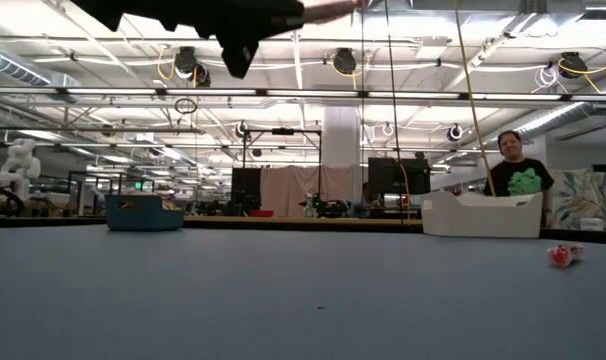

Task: Sort candy
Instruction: Put the white candy into the transparent bin

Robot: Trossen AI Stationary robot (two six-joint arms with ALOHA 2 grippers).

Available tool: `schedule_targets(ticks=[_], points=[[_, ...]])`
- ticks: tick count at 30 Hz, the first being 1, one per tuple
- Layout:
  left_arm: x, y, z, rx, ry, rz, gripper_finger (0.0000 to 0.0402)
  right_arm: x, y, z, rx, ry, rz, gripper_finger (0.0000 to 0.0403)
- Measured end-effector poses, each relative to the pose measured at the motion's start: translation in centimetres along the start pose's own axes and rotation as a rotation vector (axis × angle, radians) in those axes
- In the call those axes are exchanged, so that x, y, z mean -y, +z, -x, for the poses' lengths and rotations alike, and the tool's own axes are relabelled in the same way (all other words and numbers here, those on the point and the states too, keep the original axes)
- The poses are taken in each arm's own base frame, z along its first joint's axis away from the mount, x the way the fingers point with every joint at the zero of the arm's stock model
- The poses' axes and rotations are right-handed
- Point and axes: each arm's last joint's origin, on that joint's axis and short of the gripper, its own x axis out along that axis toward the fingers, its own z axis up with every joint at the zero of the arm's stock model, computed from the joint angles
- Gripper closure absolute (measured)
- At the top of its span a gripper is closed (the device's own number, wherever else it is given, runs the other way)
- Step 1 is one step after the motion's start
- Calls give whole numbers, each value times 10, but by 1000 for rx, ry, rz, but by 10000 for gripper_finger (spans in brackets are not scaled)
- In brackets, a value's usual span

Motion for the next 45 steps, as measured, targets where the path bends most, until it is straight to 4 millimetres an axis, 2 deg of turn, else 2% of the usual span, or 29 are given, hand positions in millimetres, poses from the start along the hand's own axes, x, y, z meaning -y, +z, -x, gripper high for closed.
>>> schedule_targets(ticks=[4,8,14,20,24,31,45], points=[[14,-3,0,0,-46,-113,338,4,14,7,-15,47,12,236],[26,-5,1,4,-45,-182,338,12,34,7,-16,70,26,192],[35,-8,2,16,35,-268,338,15,53,-9,12,97,150,121],[42,-10,3,13,10,-328,338,20,64,-27,11,132,167,95],[44,-10,4,13,3,-328,338,24,68,-36,-11,175,166,103],[43,-10,4,12,5,-320,338,32,72,-49,-28,163,156,139],[44,-10,4,13,4,-320,338,40,75,-62,-66,201,135,251]])
